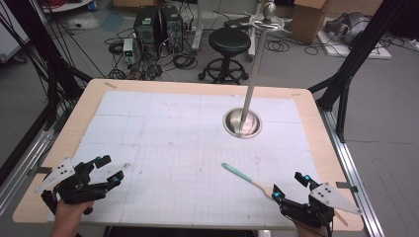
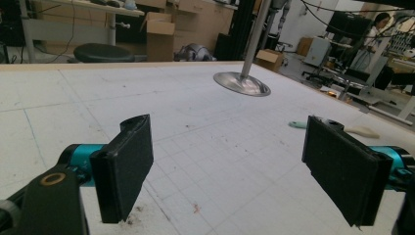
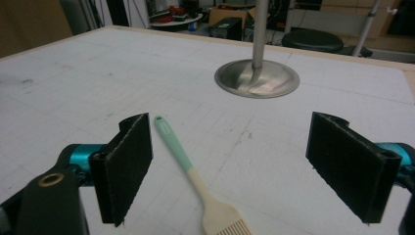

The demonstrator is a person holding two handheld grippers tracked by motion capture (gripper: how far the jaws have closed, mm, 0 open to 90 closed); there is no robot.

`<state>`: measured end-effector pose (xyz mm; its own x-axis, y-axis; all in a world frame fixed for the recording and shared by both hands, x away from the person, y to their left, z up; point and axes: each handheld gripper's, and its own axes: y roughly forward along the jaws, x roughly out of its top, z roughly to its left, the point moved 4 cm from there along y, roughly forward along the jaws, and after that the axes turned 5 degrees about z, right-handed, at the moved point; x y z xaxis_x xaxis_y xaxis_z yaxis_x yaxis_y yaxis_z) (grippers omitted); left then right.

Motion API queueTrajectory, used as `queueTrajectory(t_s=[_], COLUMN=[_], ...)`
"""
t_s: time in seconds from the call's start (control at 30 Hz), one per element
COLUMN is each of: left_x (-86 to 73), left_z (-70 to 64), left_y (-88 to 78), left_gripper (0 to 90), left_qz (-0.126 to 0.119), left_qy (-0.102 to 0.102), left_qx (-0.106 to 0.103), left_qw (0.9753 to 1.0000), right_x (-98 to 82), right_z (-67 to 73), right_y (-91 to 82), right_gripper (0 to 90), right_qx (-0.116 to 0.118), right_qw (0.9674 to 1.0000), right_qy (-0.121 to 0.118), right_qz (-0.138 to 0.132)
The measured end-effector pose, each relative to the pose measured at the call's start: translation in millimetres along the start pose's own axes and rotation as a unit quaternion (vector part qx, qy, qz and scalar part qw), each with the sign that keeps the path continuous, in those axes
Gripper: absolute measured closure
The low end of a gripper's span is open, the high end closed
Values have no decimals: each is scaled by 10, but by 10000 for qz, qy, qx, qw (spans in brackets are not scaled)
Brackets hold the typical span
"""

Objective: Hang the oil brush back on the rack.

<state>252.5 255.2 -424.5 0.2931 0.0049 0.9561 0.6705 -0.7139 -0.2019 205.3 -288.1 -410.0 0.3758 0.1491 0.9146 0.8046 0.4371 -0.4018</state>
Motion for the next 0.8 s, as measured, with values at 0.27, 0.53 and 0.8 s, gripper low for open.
queueTrajectory(t_s=[0.27, 0.53, 0.8], left_x=[-13, -24, -34], left_z=[-2, -57, -52], left_y=[-2, 62, 67], left_gripper=[196, 197, 197], left_qz=[55, 167, 191], left_qy=[9, 91, 71], left_qx=[17, -21, -24], left_qw=[10000, 9998, 9998], right_x=[0, -89, -123], right_z=[11, -49, -32], right_y=[100, 349, 615], right_gripper=[199, 192, 415], right_qx=[132, 359, 734], right_qw=[9996, 9958, 9832], right_qy=[-135, -232, -694], right_qz=[188, 804, 1519])
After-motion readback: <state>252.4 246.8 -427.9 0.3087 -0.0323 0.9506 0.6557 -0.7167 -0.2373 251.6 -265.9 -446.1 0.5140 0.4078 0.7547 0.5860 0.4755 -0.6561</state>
